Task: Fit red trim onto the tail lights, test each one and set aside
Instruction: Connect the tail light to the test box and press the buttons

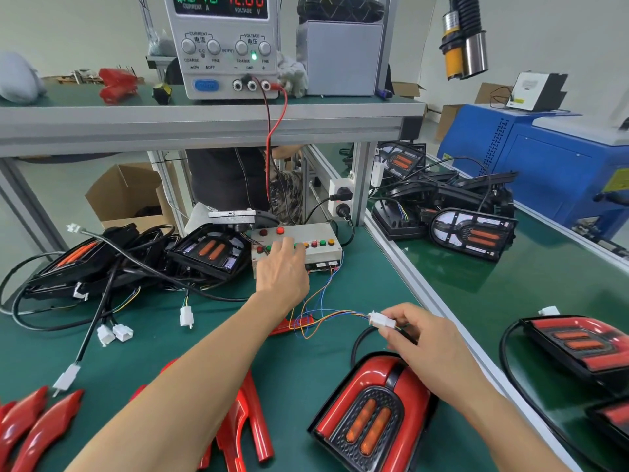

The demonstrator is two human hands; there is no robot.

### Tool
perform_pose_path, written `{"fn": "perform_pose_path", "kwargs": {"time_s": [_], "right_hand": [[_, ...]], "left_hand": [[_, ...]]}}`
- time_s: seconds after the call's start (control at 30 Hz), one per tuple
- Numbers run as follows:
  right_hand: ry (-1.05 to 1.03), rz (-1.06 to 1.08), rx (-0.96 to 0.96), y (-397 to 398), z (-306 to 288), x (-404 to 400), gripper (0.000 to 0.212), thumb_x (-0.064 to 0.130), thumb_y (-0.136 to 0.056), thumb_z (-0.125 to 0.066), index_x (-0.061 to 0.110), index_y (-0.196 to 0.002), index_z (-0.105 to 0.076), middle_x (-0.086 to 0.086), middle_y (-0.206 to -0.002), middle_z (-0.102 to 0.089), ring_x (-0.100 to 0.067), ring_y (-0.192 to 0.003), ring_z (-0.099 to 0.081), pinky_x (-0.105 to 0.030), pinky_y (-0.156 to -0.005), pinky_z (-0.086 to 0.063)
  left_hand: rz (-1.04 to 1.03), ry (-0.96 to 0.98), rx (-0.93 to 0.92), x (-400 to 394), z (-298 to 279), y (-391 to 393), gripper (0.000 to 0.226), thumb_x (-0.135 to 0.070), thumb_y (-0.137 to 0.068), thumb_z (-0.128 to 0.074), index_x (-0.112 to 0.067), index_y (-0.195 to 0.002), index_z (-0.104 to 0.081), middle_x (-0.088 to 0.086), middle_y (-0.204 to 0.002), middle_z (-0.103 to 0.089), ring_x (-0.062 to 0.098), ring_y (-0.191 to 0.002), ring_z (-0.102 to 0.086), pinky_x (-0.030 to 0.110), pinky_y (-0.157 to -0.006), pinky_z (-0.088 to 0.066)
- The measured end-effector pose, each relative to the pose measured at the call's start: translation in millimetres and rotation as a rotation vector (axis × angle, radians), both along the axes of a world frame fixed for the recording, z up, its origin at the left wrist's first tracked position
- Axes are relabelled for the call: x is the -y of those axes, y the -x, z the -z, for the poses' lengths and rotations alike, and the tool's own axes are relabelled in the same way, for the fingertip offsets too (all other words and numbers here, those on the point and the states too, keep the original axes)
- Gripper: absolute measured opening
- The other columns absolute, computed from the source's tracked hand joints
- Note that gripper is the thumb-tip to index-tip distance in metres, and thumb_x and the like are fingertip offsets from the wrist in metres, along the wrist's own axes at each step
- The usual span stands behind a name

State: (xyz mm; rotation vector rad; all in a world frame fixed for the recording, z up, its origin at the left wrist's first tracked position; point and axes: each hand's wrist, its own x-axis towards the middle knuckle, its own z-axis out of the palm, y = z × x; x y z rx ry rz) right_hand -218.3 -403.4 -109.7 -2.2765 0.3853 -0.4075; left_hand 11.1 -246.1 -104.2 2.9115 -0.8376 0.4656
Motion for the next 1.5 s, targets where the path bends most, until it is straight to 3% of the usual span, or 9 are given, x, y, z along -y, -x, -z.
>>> {"fn": "perform_pose_path", "kwargs": {"time_s": [0.07,0.13,0.33,0.5,0.57,0.67,0.83,1.1,1.5], "right_hand": [[-0.003,0.000,0.000,0.5,0.0,0.0,0.012,0.037,-0.092,-0.072,0.046,-0.099,-0.067,0.017,-0.082,-0.072,-0.009,-0.074,-0.066,-0.034,-0.070,-0.053],[-0.005,-0.005,0.002,1.0,-0.3,-0.5,0.011,0.039,-0.092,-0.072,0.046,-0.099,-0.067,0.016,-0.082,-0.072,-0.009,-0.075,-0.067,-0.035,-0.072,-0.055],[0.007,-0.002,0.008,1.6,0.3,-1.7,0.013,0.041,-0.091,-0.072,0.048,-0.099,-0.066,0.019,-0.084,-0.072,-0.006,-0.076,-0.066,-0.028,-0.069,-0.053],[0.009,-0.004,0.002,1.4,3.4,-1.1,0.013,0.041,-0.090,-0.072,0.048,-0.100,-0.066,0.020,-0.083,-0.072,-0.007,-0.075,-0.068,-0.036,-0.073,-0.056],[0.011,-0.004,0.009,1.3,3.9,-1.5,0.014,0.051,-0.087,-0.068,0.048,-0.100,-0.066,0.017,-0.081,-0.071,-0.009,-0.072,-0.067,-0.039,-0.073,-0.057],[0.011,-0.006,0.029,0.6,2.9,-2.1,0.022,0.061,-0.083,-0.061,0.048,-0.101,-0.066,0.015,-0.080,-0.071,-0.010,-0.071,-0.066,-0.041,-0.072,-0.057],[0.017,-0.002,0.018,0.5,2.6,-0.4,0.011,0.046,-0.089,-0.069,0.047,-0.100,-0.067,0.016,-0.082,-0.071,-0.009,-0.073,-0.066,-0.039,-0.072,-0.056],[-0.004,0.000,0.040,0.6,-1.3,-0.3,0.005,0.038,-0.091,-0.071,0.041,-0.095,-0.070,0.021,-0.085,-0.071,-0.005,-0.080,-0.068,-0.028,-0.073,-0.053],[-0.014,-0.007,0.045,0.6,-1.2,-1.3,0.005,0.039,-0.092,-0.072,0.043,-0.094,-0.069,0.023,-0.083,-0.071,-0.001,-0.080,-0.068,-0.016,-0.067,-0.045]], "left_hand": [[0.064,-0.057,0.018,5.4,1.1,-3.4,0.049,-0.026,-0.095,-0.053,-0.016,-0.142,-0.046,0.007,-0.137,-0.048,0.028,-0.122,-0.045,0.039,-0.091,-0.044],[0.107,-0.103,0.017,10.7,2.7,-5.8,0.060,-0.027,-0.094,-0.054,-0.016,-0.151,-0.038,0.006,-0.145,-0.044,0.029,-0.126,-0.041,0.040,-0.100,-0.040],[0.165,-0.154,0.001,28.0,6.5,-12.0,0.065,-0.027,-0.092,-0.055,-0.018,-0.152,-0.032,0.007,-0.159,-0.030,0.032,-0.130,-0.037,0.043,-0.102,-0.034],[0.157,-0.160,-0.049,38.9,5.0,-19.1,0.066,-0.027,-0.094,-0.053,-0.018,-0.154,-0.026,0.008,-0.165,-0.020,0.033,-0.146,-0.024,0.047,-0.113,-0.028],[0.148,-0.174,-0.078,40.5,4.7,-21.5,0.067,-0.027,-0.095,-0.051,-0.018,-0.156,-0.024,0.008,-0.166,-0.018,0.033,-0.149,-0.020,0.049,-0.117,-0.025],[0.146,-0.189,-0.091,41.0,3.6,-22.7,0.064,-0.026,-0.096,-0.050,-0.018,-0.155,-0.027,0.007,-0.165,-0.021,0.032,-0.149,-0.020,0.051,-0.117,-0.026],[0.134,-0.169,-0.089,43.8,1.9,-22.4,0.059,-0.029,-0.097,-0.048,-0.015,-0.152,-0.033,0.009,-0.167,-0.019,0.032,-0.149,-0.018,0.051,-0.116,-0.024],[0.097,-0.131,-0.117,44.0,6.3,-20.9,0.059,-0.023,-0.093,-0.053,-0.018,-0.150,-0.037,0.010,-0.165,-0.020,0.034,-0.148,-0.017,0.051,-0.113,-0.025],[0.075,-0.161,-0.139,47.7,8.4,-25.6,0.068,-0.018,-0.088,-0.055,-0.021,-0.153,-0.033,0.014,-0.167,-0.011,0.037,-0.151,-0.008,0.055,-0.115,-0.021]]}}
